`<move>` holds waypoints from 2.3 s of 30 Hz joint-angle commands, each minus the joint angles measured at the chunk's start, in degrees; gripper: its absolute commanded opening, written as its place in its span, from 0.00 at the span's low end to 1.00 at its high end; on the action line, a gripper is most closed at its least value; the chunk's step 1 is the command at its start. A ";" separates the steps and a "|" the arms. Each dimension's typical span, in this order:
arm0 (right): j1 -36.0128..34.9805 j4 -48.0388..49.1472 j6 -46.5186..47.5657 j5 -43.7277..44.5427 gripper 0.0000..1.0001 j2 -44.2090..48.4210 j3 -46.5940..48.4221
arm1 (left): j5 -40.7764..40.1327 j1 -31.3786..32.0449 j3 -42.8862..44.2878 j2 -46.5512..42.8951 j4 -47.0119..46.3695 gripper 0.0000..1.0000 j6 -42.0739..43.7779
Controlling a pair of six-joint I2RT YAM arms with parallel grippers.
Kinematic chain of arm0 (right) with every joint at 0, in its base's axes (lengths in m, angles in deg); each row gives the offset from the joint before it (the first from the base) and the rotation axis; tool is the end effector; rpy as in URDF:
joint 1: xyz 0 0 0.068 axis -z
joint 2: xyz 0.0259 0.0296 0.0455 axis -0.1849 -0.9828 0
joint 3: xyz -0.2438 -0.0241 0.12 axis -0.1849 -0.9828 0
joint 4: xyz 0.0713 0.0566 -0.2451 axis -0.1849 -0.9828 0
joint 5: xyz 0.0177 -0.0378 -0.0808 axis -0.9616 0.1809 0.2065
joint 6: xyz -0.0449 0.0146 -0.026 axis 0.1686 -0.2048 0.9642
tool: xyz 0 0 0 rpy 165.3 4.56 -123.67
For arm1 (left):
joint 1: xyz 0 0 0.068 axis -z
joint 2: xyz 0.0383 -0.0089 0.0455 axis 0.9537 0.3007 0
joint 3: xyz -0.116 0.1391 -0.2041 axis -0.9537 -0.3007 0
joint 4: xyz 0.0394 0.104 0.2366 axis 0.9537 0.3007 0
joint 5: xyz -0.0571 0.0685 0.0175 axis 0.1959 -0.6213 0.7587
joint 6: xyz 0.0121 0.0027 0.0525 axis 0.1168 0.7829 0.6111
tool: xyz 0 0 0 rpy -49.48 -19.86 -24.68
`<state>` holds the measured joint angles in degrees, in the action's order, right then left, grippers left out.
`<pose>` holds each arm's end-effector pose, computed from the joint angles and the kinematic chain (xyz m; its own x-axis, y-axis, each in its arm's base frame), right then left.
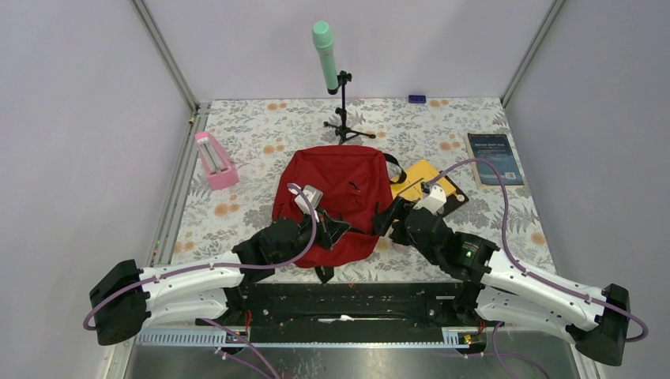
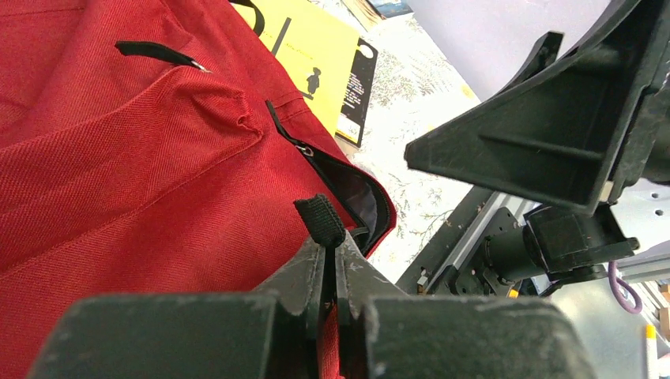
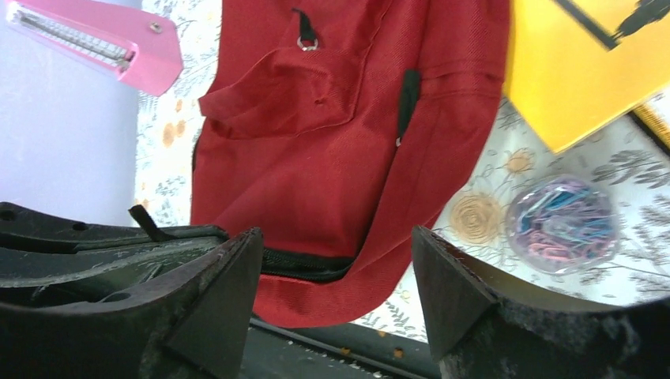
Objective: Pack the student bag
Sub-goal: Unzip the student bag at the center of the board.
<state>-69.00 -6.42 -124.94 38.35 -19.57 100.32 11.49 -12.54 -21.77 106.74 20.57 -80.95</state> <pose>0.1108 0.1473 0.2761 -0.5720 0.4654 -0.6754 -0.0887 0.7835 0.6150 0.1149 -0.1876 0.2352 -0.4953 -0.2172 -0.8411 0.6084 0.6044 -0.5144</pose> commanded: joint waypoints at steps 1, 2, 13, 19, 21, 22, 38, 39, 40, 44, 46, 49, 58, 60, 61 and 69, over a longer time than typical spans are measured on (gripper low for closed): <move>0.10 6.01 -5.77 -3.49 0.74 0.23 -2.15 | 0.92 0.07 4.20 0.49 -1.88 0.00 0.96; 0.01 6.85 -6.26 -3.74 0.74 0.39 -2.71 | 1.09 0.06 4.42 0.70 -1.89 0.00 0.96; -0.18 10.65 -9.97 -7.43 0.73 -1.58 -4.60 | 1.72 0.06 4.38 1.06 -3.81 0.00 0.30; -0.27 13.21 -10.81 -7.74 0.70 -2.93 -4.96 | 2.03 0.06 4.38 0.79 -4.00 0.00 0.19; -0.47 13.38 -10.81 -8.22 0.68 -3.13 -4.84 | 2.03 0.06 4.51 0.69 -3.89 0.00 0.23; -0.64 13.38 -10.81 -8.28 0.68 -3.20 -4.93 | 1.96 0.06 4.61 0.59 -3.71 0.00 0.34; -2.56 7.88 -10.50 0.09 0.69 2.88 -6.69 | 0.29 0.08 6.99 0.70 -1.67 0.00 2.44; -2.56 8.55 -10.54 -0.03 0.69 2.33 -6.59 | 0.39 0.07 7.08 0.79 -1.51 0.00 2.47; -2.56 9.11 -10.55 -0.38 0.69 1.55 -6.34 | 0.44 0.06 7.10 0.72 -1.35 0.00 2.46; -2.65 11.69 -11.24 -3.56 0.69 -1.51 -5.41 | 0.45 0.06 6.70 0.04 -0.92 0.00 2.12; -2.65 12.83 -12.07 -4.91 0.69 -2.98 -5.68 | 0.39 0.06 6.35 -0.48 -1.15 0.00 1.93; -2.66 15.65 -13.46 -6.53 0.69 -4.55 -6.69 | 0.59 0.07 5.83 -1.10 -1.76 0.00 1.86; -2.65 20.38 -13.01 -2.51 0.09 -4.33 -6.83 | 0.73 0.06 4.32 -2.24 -2.56 0.00 0.79; -2.65 21.18 -12.56 -0.42 0.00 -3.51 -6.79 | 0.35 0.06 4.20 -2.77 -2.07 0.00 0.76; -2.65 21.74 -12.26 0.65 0.00 -3.07 -6.82 | 0.14 0.06 4.20 -3.03 -1.73 0.00 0.82; -2.56 24.15 -6.20 12.87 0.00 -0.16 -5.54 | -3.35 0.06 3.96 -5.88 1.93 0.00 1.78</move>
<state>-71.41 13.97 -134.99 39.42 -21.67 93.15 11.49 -12.47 -17.86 103.20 23.46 -79.61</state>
